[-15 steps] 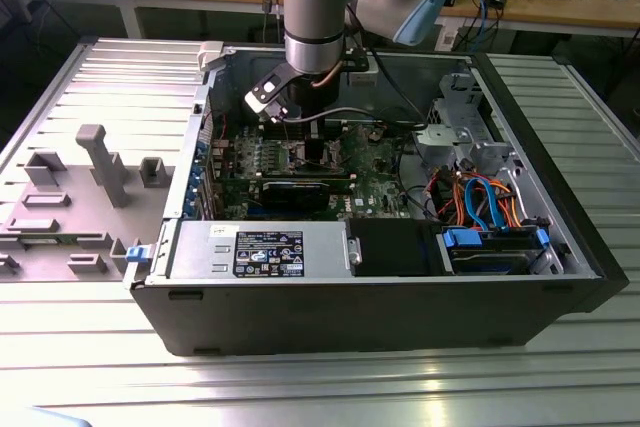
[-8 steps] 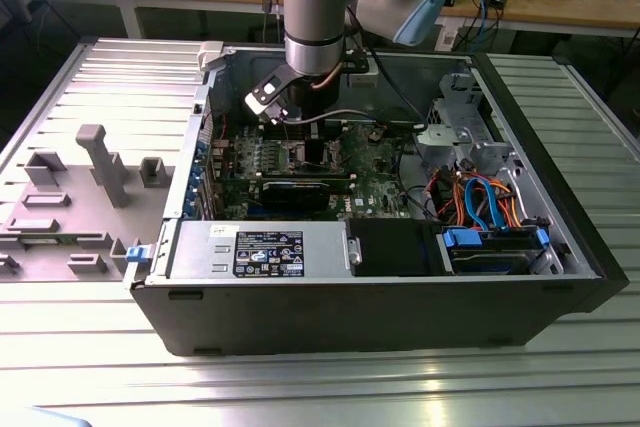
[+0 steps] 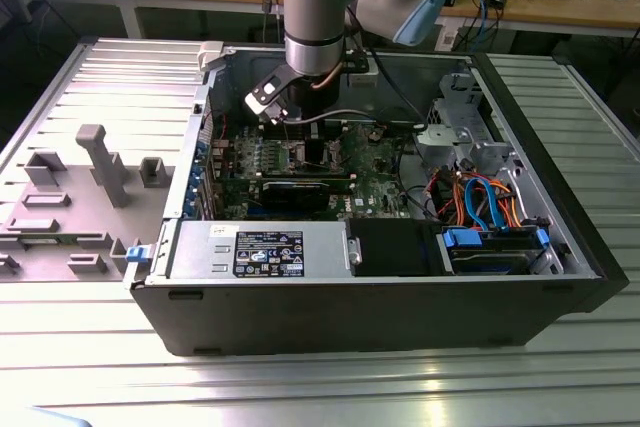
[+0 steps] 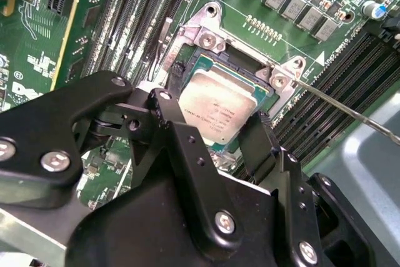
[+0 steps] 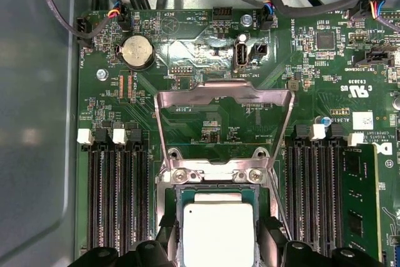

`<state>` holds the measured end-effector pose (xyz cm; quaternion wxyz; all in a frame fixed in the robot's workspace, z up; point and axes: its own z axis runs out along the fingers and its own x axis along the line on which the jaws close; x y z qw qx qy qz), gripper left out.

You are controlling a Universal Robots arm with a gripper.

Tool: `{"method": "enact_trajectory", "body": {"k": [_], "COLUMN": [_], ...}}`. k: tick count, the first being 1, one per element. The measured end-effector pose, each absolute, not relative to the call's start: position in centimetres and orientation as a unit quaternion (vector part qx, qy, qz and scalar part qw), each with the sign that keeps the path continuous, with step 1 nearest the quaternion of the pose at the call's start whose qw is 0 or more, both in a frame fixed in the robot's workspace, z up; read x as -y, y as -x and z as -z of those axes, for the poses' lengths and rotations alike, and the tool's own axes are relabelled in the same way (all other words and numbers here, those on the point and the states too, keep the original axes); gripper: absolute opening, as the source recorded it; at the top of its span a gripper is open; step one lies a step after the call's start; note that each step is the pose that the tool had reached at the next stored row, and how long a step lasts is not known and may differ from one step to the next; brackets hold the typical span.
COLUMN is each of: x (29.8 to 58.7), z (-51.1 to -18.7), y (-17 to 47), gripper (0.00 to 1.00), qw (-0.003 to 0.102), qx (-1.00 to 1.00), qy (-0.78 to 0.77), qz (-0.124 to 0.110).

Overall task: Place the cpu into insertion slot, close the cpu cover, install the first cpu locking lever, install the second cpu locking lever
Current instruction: 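Place the cpu into insertion slot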

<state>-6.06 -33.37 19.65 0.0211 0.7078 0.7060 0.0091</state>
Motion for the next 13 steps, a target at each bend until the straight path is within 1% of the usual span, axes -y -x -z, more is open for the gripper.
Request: {"method": "enact_trajectory", "body": {"k": [13], "x": [33.4], "z": [-20.9], "y": [6.0], "gripper": [0.62], "qw": [0.021], "qx": [-0.706], "qy": [-0.708], "qz": [-0.009]}}
